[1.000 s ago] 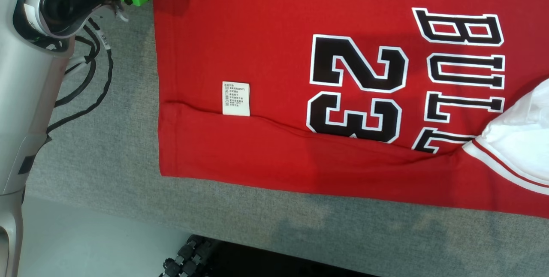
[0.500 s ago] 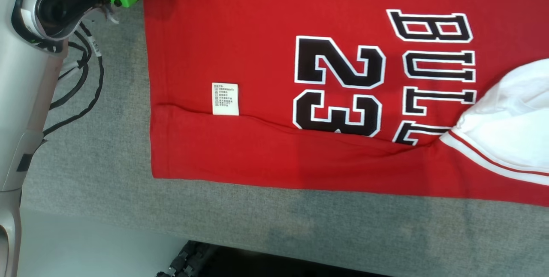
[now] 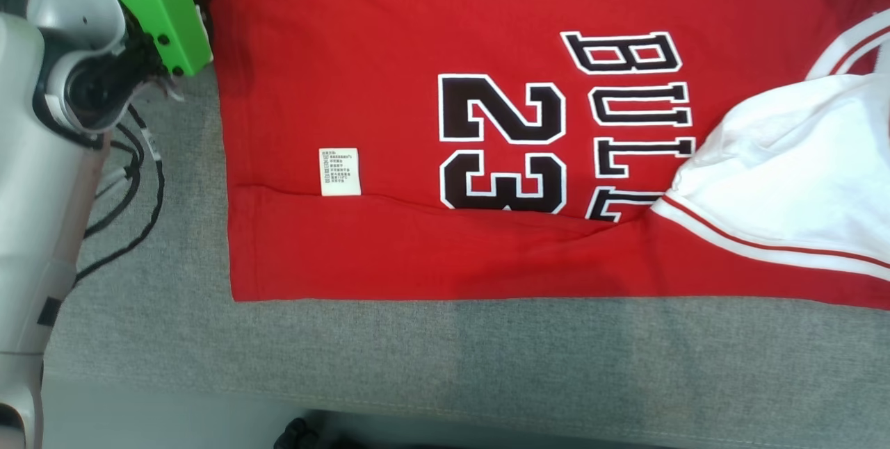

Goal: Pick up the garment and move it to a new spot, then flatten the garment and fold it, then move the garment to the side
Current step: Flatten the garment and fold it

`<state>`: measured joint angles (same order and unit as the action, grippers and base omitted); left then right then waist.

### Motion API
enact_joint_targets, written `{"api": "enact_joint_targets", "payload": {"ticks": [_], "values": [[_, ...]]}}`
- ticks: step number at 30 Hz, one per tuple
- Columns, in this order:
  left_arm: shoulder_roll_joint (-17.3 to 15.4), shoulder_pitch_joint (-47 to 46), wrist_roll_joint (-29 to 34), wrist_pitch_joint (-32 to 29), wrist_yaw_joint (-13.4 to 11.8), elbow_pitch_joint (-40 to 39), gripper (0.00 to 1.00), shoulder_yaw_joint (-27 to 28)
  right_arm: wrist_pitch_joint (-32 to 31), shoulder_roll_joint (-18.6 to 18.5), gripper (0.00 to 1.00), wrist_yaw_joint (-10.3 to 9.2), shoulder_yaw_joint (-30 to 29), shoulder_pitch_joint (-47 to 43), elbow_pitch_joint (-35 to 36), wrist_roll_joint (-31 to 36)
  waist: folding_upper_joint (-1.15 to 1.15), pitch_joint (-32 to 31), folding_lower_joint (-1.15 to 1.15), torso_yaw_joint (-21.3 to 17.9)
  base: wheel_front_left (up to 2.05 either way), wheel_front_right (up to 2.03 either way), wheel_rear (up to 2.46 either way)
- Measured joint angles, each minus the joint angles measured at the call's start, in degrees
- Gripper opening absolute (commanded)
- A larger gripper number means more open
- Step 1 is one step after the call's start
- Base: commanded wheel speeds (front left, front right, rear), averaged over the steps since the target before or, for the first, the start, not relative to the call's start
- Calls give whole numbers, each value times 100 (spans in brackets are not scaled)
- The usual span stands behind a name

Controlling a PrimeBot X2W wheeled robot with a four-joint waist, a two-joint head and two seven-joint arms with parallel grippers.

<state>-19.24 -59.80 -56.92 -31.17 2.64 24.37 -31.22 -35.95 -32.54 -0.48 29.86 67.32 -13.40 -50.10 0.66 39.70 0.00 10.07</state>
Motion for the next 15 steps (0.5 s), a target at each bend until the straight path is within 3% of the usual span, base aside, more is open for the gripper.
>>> {"api": "enact_joint_targets", "payload": {"ticks": [7,15], "values": [[-54,492,-48,336,193,56,0,16,411,-43,0,243,-171,-572,303,-266,0,-373,0,-135,0,0,0],[-361,784,-48,559,247,54,0,115,736,-136,0,296,-343,-1178,499,-457,0,-785,0,-322,0,0,0]]}}
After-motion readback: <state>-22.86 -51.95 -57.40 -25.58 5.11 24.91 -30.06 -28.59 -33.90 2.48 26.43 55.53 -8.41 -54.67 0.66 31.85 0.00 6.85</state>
